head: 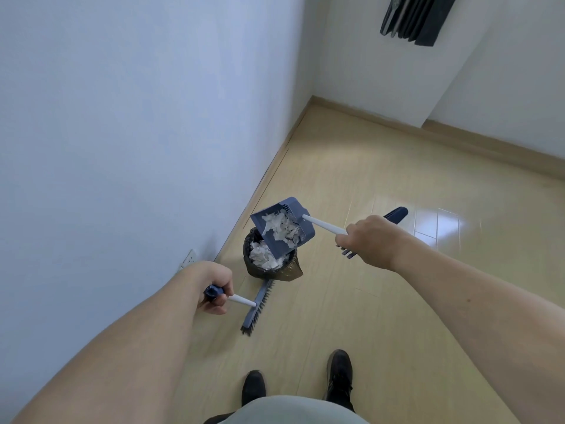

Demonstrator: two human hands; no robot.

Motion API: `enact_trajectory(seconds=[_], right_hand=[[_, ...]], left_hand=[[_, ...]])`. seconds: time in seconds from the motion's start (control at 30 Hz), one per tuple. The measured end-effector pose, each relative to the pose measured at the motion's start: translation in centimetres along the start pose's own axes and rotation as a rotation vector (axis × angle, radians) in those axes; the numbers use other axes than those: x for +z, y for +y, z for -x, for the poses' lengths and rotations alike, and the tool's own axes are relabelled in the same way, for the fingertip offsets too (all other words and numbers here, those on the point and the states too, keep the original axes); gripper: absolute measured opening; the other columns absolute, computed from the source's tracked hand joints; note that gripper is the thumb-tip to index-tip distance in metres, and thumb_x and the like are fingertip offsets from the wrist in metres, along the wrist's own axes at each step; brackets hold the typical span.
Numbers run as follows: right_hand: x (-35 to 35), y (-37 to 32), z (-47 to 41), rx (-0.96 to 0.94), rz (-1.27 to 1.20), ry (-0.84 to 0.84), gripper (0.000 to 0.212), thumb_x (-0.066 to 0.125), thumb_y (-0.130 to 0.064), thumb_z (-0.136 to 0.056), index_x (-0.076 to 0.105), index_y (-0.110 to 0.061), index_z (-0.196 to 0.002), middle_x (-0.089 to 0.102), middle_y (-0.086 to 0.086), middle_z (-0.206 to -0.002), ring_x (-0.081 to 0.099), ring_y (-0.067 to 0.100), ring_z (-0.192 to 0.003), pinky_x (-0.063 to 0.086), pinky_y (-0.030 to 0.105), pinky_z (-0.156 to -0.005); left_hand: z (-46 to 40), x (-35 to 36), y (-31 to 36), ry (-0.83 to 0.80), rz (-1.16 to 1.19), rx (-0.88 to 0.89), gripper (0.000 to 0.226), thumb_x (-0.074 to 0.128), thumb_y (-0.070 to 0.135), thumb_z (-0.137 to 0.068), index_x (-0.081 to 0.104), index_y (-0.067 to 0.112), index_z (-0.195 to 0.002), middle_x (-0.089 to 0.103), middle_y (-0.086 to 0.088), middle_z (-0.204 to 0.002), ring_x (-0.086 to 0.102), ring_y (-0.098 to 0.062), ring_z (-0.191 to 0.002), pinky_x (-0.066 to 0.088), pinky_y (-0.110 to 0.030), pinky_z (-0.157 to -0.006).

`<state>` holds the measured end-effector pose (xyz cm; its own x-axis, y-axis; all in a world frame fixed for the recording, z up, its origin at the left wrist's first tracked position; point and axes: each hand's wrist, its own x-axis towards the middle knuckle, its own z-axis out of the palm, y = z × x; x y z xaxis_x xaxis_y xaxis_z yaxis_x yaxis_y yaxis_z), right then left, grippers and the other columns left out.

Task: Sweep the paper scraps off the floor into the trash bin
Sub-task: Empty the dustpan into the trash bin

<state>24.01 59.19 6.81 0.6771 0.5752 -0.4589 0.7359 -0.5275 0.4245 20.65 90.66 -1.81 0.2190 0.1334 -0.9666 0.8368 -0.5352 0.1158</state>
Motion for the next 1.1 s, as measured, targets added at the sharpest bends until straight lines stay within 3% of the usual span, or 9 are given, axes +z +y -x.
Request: enact_trajectory(seconds=[0.13,0.3,0.43,0.6,0.77,0.83,0.9,0.97,1.1], right_hand=[[-0.9,0.1,-0.6,-0.052,0.046,-0.039,0.031,0.040,-0.003,-0.092,0.048,-0.016,-0.119,0.058,0.006,-0.097,0.045,0.025,-0.071,0.042,0.034,-0.066],[-2.0,-0.3,-0.9,-0.125,0.104,-0.051,0.028,0.043,0.000,-0.092,0.049,-0.016,-0.114,0.042,0.005,-0.082,0.044,0.026,-0.068,0.044,0.033,-0.065],[-2.7,-0.5,-1.2,-0.167,0.151,-0.051,0.031,0.045,0.000,-0.090,0.049,-0.017,-0.114,0.041,0.004,-0.080,0.044,0.026,-0.065,0.043,0.033,-0.061],[-3.3,-1.2,-1.5,-0.196,0.205,-0.046,0.029,0.046,0.002,-0.088,0.050,-0.015,-0.111,0.043,0.006,-0.076,0.046,0.025,-0.063,0.044,0.031,-0.060],[-3.9,-2.4,-2.0,-0.202,0.270,-0.075,0.025,0.047,0.000,-0.090,0.054,-0.014,-0.109,0.026,0.005,-0.061,0.039,0.023,-0.053,0.031,0.028,-0.048],[-4.2,-3.1,-2.3,-0.192,0.285,-0.098,0.025,0.049,0.001,-0.088,0.056,-0.014,-0.108,0.030,0.004,-0.062,0.029,0.020,-0.046,0.023,0.027,-0.044],[-4.8,-3.8,-2.4,-0.187,0.295,-0.093,0.026,0.051,0.001,-0.086,0.057,-0.015,-0.106,0.035,0.004,-0.063,0.034,0.020,-0.047,0.022,0.026,-0.044],[-5.4,-4.4,-2.6,-0.197,0.285,-0.070,0.026,0.052,0.001,-0.086,0.060,-0.015,-0.105,0.045,0.003,-0.068,0.045,0.024,-0.058,0.027,0.026,-0.046],[-6.2,-5.9,-3.2,-0.209,0.279,-0.035,0.022,0.053,-0.003,-0.090,0.063,-0.017,-0.104,0.052,0.003,-0.078,0.046,0.024,-0.066,0.038,0.030,-0.058]], left_hand=[[0.2,-0.6,-0.2,-0.001,0.006,-0.018,0.027,0.048,0.008,-0.096,0.047,-0.004,-0.119,0.049,-0.006,-0.060,0.051,-0.013,-0.035,0.054,-0.025,-0.069],[0.5,-1.4,0.1,0.018,-0.013,-0.043,0.019,0.049,0.008,-0.096,0.051,-0.003,-0.111,0.050,-0.007,-0.056,0.052,-0.014,-0.035,0.054,-0.023,-0.067],[0.2,-1.7,0.3,0.041,0.019,-0.051,0.020,0.048,0.009,-0.095,0.053,-0.003,-0.110,0.053,-0.008,-0.061,0.053,-0.014,-0.034,0.052,-0.020,-0.070],[0.0,-1.8,-0.1,0.058,0.064,-0.039,0.018,0.047,0.008,-0.096,0.052,-0.003,-0.109,0.056,-0.012,-0.069,0.053,-0.014,-0.032,0.053,-0.021,-0.053],[0.1,-2.4,-1.1,0.061,0.117,-0.027,0.016,0.047,0.007,-0.095,0.051,-0.003,-0.108,0.056,-0.014,-0.073,0.052,-0.013,-0.032,0.054,-0.022,-0.055],[0.3,-2.6,-1.4,0.057,0.137,-0.024,0.016,0.047,0.007,-0.096,0.051,-0.004,-0.107,0.055,-0.014,-0.069,0.051,-0.013,-0.032,0.054,-0.023,-0.054],[0.4,-2.8,-1.6,0.051,0.165,-0.018,0.016,0.047,0.007,-0.096,0.051,-0.004,-0.108,0.056,-0.013,-0.065,0.051,-0.014,-0.031,0.055,-0.023,-0.056],[0.7,-2.8,-1.7,0.049,0.195,-0.009,0.016,0.047,0.007,-0.096,0.051,-0.003,-0.109,0.056,-0.014,-0.067,0.052,-0.015,-0.030,0.054,-0.022,-0.062],[1.2,-2.8,-2.0,0.052,0.239,0.011,0.014,0.048,0.006,-0.096,0.052,-0.003,-0.106,0.057,-0.014,-0.066,0.052,-0.016,-0.029,0.053,-0.020,-0.060]])
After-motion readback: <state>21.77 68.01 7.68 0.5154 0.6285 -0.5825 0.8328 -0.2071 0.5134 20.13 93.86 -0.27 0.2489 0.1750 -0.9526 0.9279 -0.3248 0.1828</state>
